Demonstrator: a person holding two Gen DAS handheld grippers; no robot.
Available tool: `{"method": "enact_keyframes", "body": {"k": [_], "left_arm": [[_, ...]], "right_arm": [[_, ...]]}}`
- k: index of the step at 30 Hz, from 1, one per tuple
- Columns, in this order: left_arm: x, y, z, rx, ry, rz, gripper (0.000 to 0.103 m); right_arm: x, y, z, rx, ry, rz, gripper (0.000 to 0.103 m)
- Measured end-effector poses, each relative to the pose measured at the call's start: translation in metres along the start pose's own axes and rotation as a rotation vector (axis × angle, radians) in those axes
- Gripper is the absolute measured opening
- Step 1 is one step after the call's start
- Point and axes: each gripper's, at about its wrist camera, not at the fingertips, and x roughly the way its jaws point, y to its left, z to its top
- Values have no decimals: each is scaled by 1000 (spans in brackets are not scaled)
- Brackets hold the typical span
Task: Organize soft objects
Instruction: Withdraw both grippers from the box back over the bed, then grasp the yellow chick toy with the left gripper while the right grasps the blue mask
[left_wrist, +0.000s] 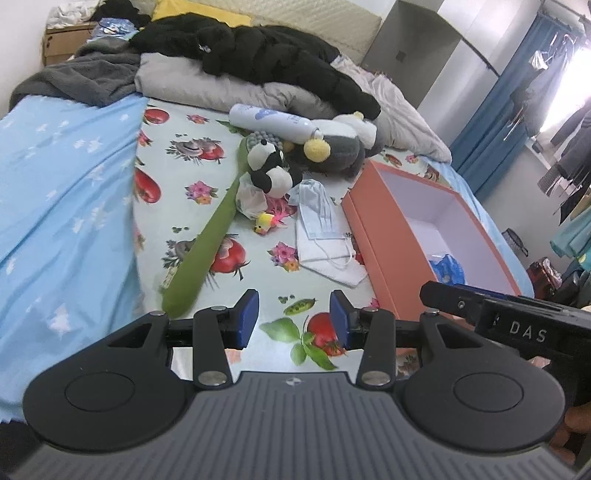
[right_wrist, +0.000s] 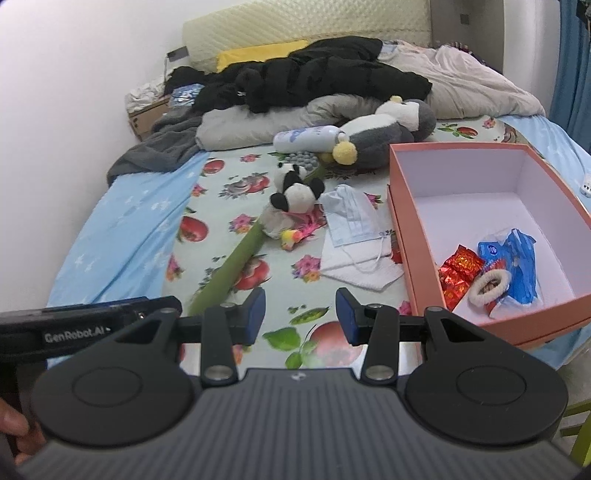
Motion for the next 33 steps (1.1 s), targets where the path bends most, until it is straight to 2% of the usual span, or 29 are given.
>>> {"method": "enact_keyframes", "body": {"k": [17, 26, 33], "left_arm": [[176, 28, 56, 32, 132, 44, 48], [242, 41, 74, 59, 150, 62, 48], [276, 42, 80, 74, 157, 68, 48]], "right_arm": [[143, -38, 53, 1, 125, -49, 45], [215, -43, 69, -9, 158, -59, 45], [262, -54, 86, -21, 127, -134, 45]]}}
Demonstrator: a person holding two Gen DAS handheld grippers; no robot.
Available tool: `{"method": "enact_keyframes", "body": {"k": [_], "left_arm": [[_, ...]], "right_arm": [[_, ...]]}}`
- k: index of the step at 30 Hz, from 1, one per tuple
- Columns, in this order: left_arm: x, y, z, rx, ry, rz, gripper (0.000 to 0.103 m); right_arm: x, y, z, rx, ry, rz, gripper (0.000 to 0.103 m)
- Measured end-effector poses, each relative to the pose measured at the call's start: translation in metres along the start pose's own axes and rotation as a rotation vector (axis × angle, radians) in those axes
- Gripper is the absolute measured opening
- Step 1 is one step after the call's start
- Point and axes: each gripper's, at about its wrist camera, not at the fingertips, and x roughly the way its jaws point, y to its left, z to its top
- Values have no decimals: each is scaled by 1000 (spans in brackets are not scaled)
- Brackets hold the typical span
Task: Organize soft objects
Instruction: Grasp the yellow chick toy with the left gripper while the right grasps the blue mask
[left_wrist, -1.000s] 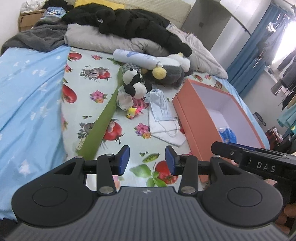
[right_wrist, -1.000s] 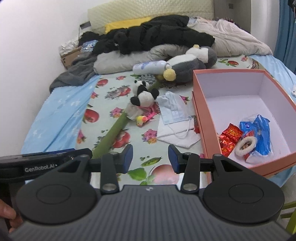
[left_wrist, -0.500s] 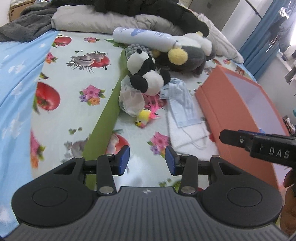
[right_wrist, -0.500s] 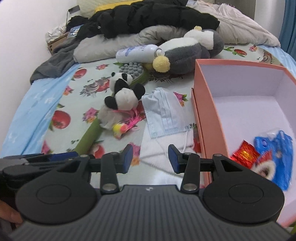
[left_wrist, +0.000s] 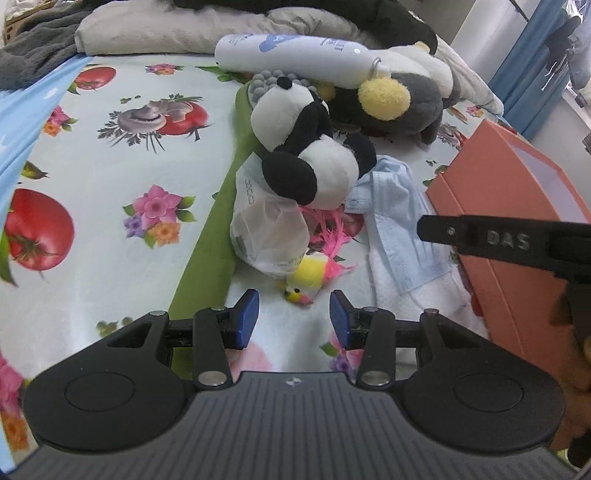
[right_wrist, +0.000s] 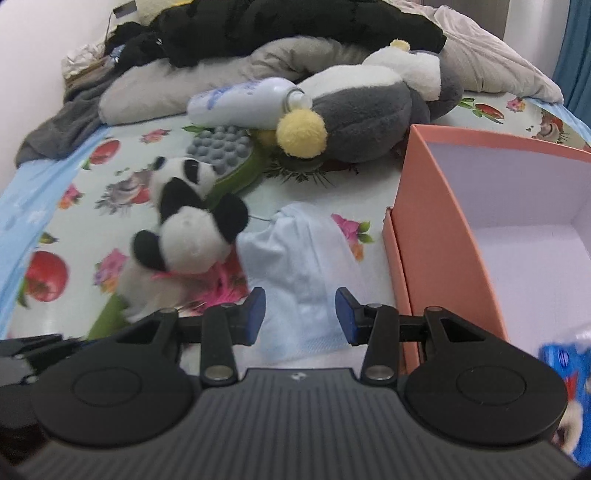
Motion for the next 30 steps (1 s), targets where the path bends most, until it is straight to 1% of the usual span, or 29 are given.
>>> {"method": "enact_keyframes", "body": {"k": [3, 6, 9, 10, 11, 13, 14, 15, 17, 19, 23, 28, 30], "left_arm": [[9, 0, 2, 8, 3, -1, 48], [13, 0, 5, 15, -13, 3, 48], [17, 0, 8, -5, -21, -2, 47], [18, 0, 9, -12, -21, -11, 46], [19, -1, 10, -17, -22, -16, 45], [21, -2, 10, -21, -22, -27, 37], [20, -2, 9, -27, -24, -30, 37], [20, -2, 9, -31, -29, -30, 35], [17, -1, 8, -49, -29, -58, 34], [12, 1, 7, -79, -33, -69, 34], [-3, 1, 4, -92, -50, -70, 34], [-32, -3, -4, -97, -72, -69, 34], [-44, -4, -11, -103, -75, -83, 34]], "right_arm": [[20, -3, 2, -8, 22, 13, 45], [37, -5, 0, -10, 42, 10, 44], [48, -6, -4, 23, 57, 10, 40], [50, -7, -5, 39, 61, 14, 34], [50, -6, -6, 42, 52, 22, 24], [50, -3, -7, 24, 49, 18, 17], [50, -3, -7, 22, 48, 15, 11], [49, -3, -6, 26, 47, 21, 10], [48, -5, -3, 35, 52, 35, 6], [41, -4, -1, 38, 48, 36, 6], [20, 0, 4, 19, 14, 30, 4], [-9, 2, 5, -5, -21, 28, 4], [-20, 2, 3, -9, -29, 24, 4]]}}
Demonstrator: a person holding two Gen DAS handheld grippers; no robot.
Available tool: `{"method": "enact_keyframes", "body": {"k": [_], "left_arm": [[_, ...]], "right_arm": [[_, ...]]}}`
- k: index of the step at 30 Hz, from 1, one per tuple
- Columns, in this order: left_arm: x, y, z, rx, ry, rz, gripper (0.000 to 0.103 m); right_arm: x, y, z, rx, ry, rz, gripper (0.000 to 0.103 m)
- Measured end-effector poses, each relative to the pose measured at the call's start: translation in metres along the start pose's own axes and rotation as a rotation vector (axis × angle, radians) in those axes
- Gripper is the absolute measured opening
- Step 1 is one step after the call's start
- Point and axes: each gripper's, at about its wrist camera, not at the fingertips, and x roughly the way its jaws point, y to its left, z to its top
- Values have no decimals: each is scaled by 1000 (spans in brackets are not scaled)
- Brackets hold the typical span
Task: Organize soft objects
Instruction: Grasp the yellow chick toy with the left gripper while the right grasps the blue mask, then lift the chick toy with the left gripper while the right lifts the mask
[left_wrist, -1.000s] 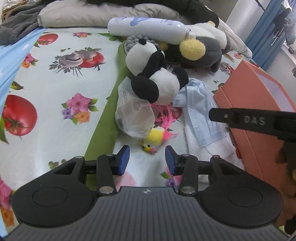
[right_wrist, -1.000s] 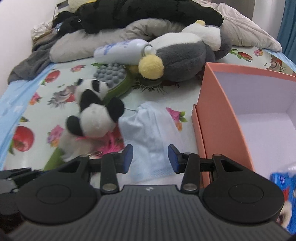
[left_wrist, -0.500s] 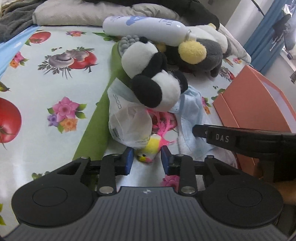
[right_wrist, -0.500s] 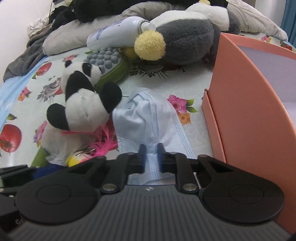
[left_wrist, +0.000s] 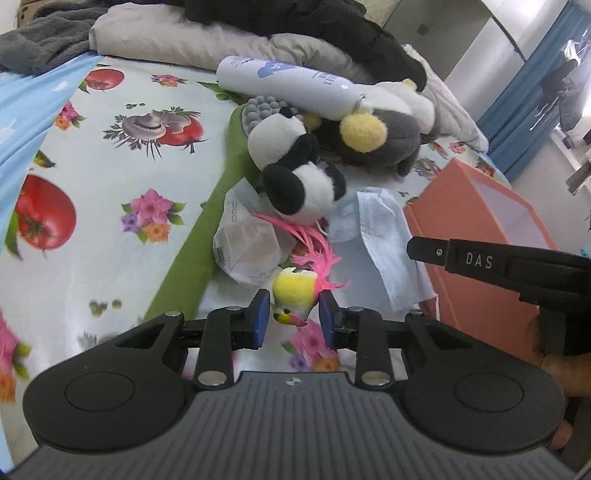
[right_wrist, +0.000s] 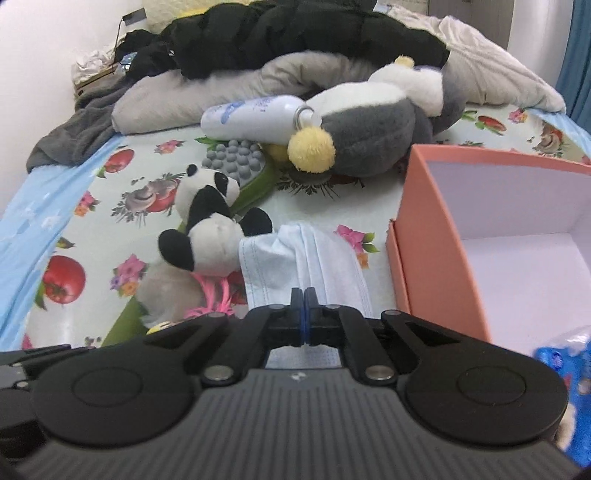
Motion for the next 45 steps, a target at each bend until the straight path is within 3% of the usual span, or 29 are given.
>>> {"method": "enact_keyframes", "body": {"k": [12, 18, 20, 21, 22, 23, 40, 42, 43, 45], "left_arm": [[-71, -12, -38, -7, -29, 26, 34], [-93, -7, -52, -37, -34, 37, 34], [-93, -3, -56, -43, -26, 42, 33], [-91, -2, -56, -44, -23, 45, 34], [-89, 0, -56, -45, -20, 47, 34], [-87, 1, -56, -46, -16, 50, 33], [-43, 22, -33, -51, 26, 72, 34], [-41, 23, -30, -53, 22, 75, 34], [-40, 23, -29, -54, 22, 76, 34], [-39, 24, -27, -57, 20, 76, 34]], "right_arm": [[-62, 15, -27, -45, -30, -3, 4], [-62, 11, -48, 1, -12, 34, 8], [-54, 8, -51, 25, 2, 49, 18], [-50, 8, -51, 28, 8, 50, 27], [-45, 8, -51, 30, 13, 50, 44], [-41, 8, -50, 32, 14, 50, 48], [56, 3, -17, 16, -9, -7, 45], [60, 2, -16, 26, -8, 12, 37], [62, 2, -15, 23, -9, 11, 24], [65, 3, -14, 16, 1, 4, 18]]}}
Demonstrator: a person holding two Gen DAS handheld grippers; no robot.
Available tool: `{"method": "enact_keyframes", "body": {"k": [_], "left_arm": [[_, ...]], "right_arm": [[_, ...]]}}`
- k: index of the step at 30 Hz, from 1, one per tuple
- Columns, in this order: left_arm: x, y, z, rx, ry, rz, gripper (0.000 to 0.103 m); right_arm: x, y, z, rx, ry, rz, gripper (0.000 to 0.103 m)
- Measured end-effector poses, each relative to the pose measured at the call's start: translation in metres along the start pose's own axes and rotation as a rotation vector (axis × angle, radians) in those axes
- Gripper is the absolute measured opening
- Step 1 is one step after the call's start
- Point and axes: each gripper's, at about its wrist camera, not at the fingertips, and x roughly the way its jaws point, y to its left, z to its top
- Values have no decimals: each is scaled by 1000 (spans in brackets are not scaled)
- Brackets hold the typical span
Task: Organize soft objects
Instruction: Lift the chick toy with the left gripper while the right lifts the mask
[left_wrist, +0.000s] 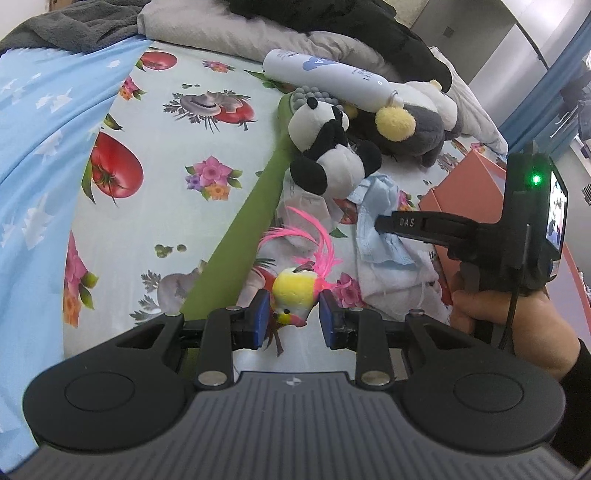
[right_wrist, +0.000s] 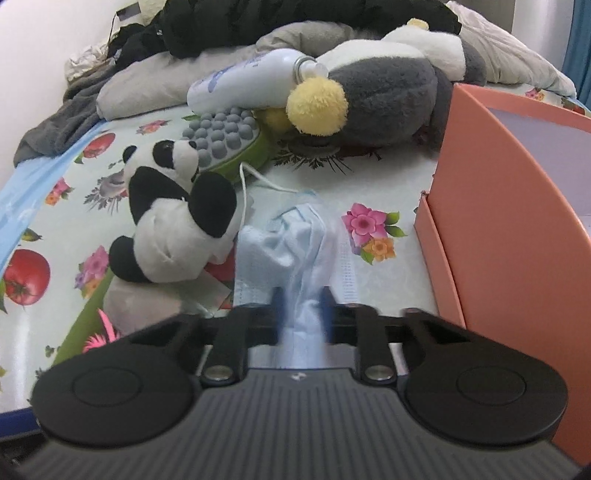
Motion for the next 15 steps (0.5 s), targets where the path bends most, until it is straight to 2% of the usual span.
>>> {"method": "enact_keyframes", "body": {"k": [1, 5, 15], "left_arm": [[0, 0, 1, 1, -1, -1, 34], [-7, -1, 1, 11, -10, 2, 34], [-47, -12, -4, 14, -65, -12, 34]], "right_arm": [[1, -1, 1, 5, 8, 5, 12], [-9, -2, 7, 26, 9, 26, 9], [-70, -4, 3, 23, -57, 6, 8]]}}
